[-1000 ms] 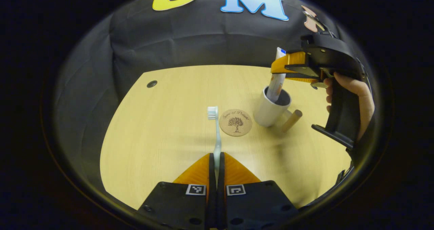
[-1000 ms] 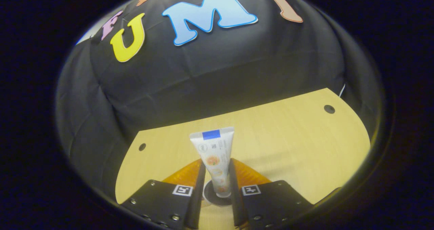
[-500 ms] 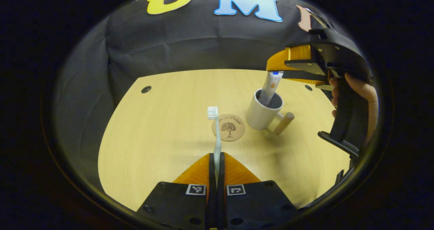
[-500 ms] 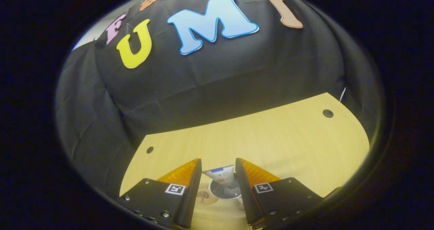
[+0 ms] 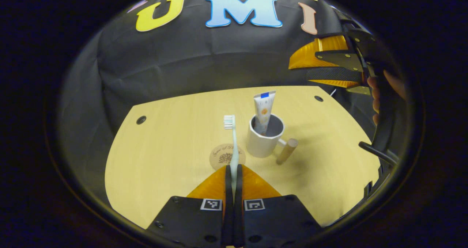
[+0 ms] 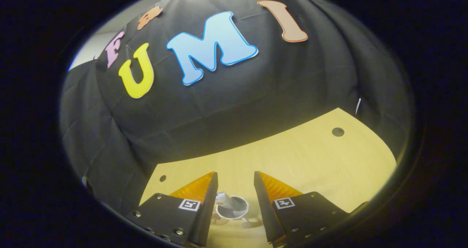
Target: Put the toothbrush and toothpaste on the desktop into the cup, then pick up the cup and place it on the coaster on the desktop.
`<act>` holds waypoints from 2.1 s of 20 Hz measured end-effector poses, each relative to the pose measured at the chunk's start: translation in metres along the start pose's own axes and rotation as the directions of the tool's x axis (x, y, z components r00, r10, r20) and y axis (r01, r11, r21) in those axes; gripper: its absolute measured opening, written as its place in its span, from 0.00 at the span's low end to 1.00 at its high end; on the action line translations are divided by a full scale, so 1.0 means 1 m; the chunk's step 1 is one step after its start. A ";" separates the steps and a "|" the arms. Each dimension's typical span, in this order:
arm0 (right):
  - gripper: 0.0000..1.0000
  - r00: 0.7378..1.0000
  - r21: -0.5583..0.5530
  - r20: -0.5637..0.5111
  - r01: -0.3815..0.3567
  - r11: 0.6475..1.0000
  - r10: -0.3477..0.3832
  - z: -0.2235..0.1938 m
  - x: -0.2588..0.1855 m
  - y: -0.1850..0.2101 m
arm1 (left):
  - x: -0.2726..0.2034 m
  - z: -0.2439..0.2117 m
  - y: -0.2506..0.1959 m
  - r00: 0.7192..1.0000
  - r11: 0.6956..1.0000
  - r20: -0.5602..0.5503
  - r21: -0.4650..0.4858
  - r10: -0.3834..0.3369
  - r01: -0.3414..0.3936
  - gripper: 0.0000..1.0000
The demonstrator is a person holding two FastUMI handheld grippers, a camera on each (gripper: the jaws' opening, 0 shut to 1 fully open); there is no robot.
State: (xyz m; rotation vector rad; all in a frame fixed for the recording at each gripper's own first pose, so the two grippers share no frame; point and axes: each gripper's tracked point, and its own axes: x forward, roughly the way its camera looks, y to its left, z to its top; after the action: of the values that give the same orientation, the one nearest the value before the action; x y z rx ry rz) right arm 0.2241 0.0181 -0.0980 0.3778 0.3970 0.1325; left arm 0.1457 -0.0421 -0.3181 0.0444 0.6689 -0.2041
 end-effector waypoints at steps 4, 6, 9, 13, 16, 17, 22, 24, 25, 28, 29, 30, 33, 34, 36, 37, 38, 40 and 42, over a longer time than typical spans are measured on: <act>0.58 0.999 -0.004 0.000 0.033 0.999 -0.033 0.003 -0.009 -0.021 | 0.009 0.037 -0.033 0.996 0.994 0.079 0.103 -0.047 0.038 0.08; 0.58 0.999 0.008 -0.006 0.053 0.999 -0.053 0.002 -0.014 -0.034 | 0.018 0.050 -0.050 0.991 0.985 0.113 0.160 -0.079 0.060 0.08; 0.58 0.995 0.012 -0.014 0.097 0.995 -0.097 0.000 -0.022 -0.058 | 0.033 0.070 -0.072 0.981 0.968 0.146 0.234 -0.128 0.092 0.08; 0.58 0.988 0.015 -0.022 0.154 0.988 -0.154 -0.002 -0.035 -0.089 | 0.049 0.090 -0.096 0.964 0.940 0.187 0.320 -0.187 0.120 0.08; 0.58 0.982 0.021 -0.030 0.187 0.982 -0.186 -0.002 -0.039 -0.104 | 0.061 0.106 -0.111 0.951 0.918 0.220 0.378 -0.219 0.125 0.08; 0.58 0.980 0.023 -0.032 0.196 0.980 -0.195 -0.002 -0.040 -0.108 | 0.064 0.113 -0.114 0.946 0.911 0.231 0.392 -0.228 0.124 0.08; 0.64 0.975 0.038 -0.033 0.223 0.974 -0.221 -0.001 -0.044 -0.119 | 0.062 0.142 -0.125 0.907 0.892 0.319 0.438 -0.274 0.115 0.07; 0.59 0.972 0.041 -0.036 0.233 0.972 -0.232 -0.003 -0.045 -0.122 | 0.059 0.153 -0.129 0.887 0.886 0.357 0.449 -0.294 0.113 0.07; 0.58 0.971 0.041 -0.038 0.238 0.970 -0.237 -0.004 -0.046 -0.124 | 0.063 0.156 -0.129 0.880 0.885 0.367 0.451 -0.300 0.114 0.07; 0.64 0.966 0.037 -0.052 0.253 0.967 -0.251 -0.010 -0.048 -0.128 | 0.076 0.155 -0.120 0.874 0.894 0.377 0.430 -0.306 0.127 0.07; 0.58 0.965 0.036 -0.054 0.258 0.966 -0.256 -0.011 -0.049 -0.130 | 0.081 0.154 -0.121 0.876 0.898 0.372 0.418 -0.307 0.137 0.08; 0.59 0.964 0.034 -0.058 0.262 0.965 -0.259 -0.012 -0.049 -0.131 | 0.085 0.149 -0.119 0.880 0.901 0.359 0.407 -0.311 0.152 0.08; 0.59 0.961 0.025 -0.066 0.270 0.963 -0.268 -0.014 -0.051 -0.133 | 0.091 0.140 -0.103 0.888 0.917 0.367 0.378 -0.278 0.131 0.07; 0.59 0.961 0.023 -0.068 0.271 0.962 -0.269 -0.014 -0.051 -0.133 | 0.091 0.140 -0.102 0.886 0.920 0.373 0.370 -0.277 0.132 0.08; 0.59 0.960 0.026 -0.075 0.272 0.962 -0.269 -0.016 -0.048 -0.133 | 0.088 0.140 -0.102 0.884 0.926 0.385 0.358 -0.265 0.122 0.08; 0.59 0.961 0.029 -0.077 0.269 0.963 -0.266 -0.016 -0.048 -0.132 | 0.086 0.139 -0.101 0.883 0.927 0.391 0.356 -0.259 0.115 0.08; 0.58 0.961 0.031 -0.077 0.267 0.963 -0.264 -0.015 -0.046 -0.131 | 0.083 0.137 -0.101 0.882 0.928 0.395 0.356 -0.257 0.111 0.08; 0.58 0.962 0.030 -0.079 0.265 0.964 -0.262 -0.016 -0.045 -0.130 | 0.082 0.133 -0.101 0.878 0.930 0.403 0.350 -0.259 0.113 0.08; 0.58 0.962 0.027 -0.083 0.263 0.964 -0.260 -0.016 -0.045 -0.130 | 0.081 0.133 -0.099 0.877 0.934 0.407 0.337 -0.254 0.114 0.11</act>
State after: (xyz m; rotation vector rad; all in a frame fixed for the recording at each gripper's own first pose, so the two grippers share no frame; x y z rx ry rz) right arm 0.1832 -0.1054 -0.1461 0.3545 0.5243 -0.1192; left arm 0.2690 -0.1674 -0.2611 0.2239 0.1741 -0.4890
